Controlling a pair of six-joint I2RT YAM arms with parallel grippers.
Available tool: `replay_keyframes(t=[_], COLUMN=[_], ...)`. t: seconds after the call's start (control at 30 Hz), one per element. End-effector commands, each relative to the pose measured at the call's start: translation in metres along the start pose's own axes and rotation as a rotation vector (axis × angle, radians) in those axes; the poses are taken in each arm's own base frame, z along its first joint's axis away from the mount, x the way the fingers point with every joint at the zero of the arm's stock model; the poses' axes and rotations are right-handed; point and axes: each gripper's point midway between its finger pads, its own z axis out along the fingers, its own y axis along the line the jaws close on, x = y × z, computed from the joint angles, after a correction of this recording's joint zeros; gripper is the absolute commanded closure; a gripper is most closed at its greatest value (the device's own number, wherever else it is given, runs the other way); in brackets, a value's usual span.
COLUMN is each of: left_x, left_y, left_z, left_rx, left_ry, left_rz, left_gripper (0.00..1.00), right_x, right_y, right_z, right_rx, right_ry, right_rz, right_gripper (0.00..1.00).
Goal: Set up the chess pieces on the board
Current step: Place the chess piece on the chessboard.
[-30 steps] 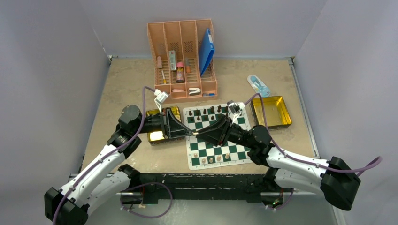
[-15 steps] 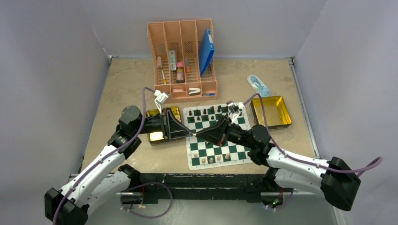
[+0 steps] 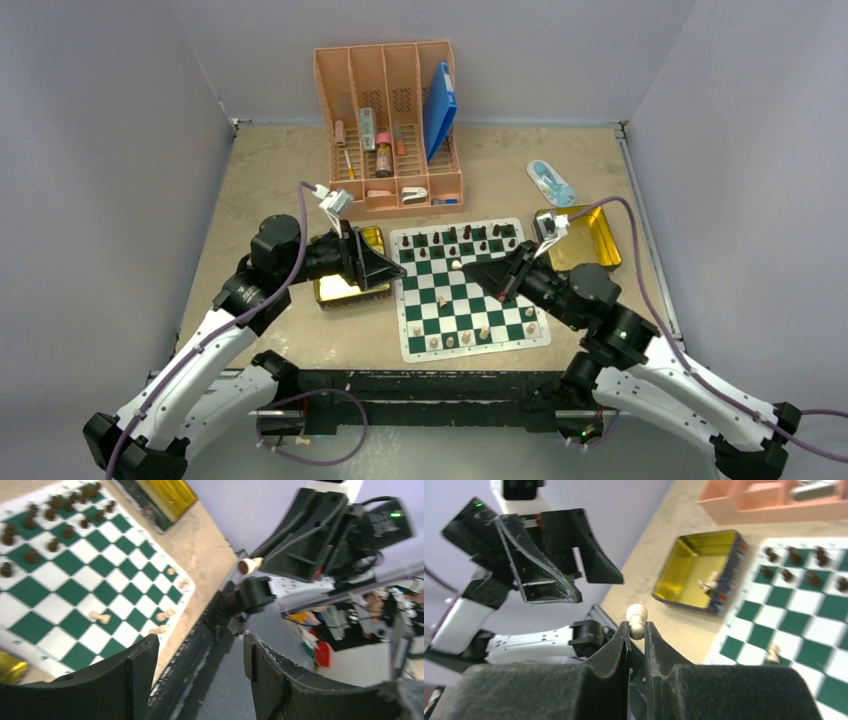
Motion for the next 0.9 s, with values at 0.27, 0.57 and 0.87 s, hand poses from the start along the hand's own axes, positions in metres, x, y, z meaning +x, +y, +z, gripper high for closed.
replay_keyframes(t=[0.27, 0.57, 0.87], left_x=[0.018, 0.022, 0.020], left_y=[0.072, 0.074, 0.068], left_z=[-0.018, -0.026, -0.035], left_rx=[-0.318, -0.334, -0.338], left_ry=[0.009, 0.010, -0.011], left_rz=[0.170, 0.215, 0.246], left_gripper=[0.34, 0.33, 0.32], right_x=[0.035, 0.061, 0.077], right_y=[-0.113, -0.141, -0.165], right_z=[-0.099, -0.119, -0.107], right_rx=[0.805, 1.029, 1.154], right_ry=[0.293, 0.489, 0.596], right_rz=[-0.030, -0.058, -0.121], right_gripper=[1.00, 1.00, 0.99])
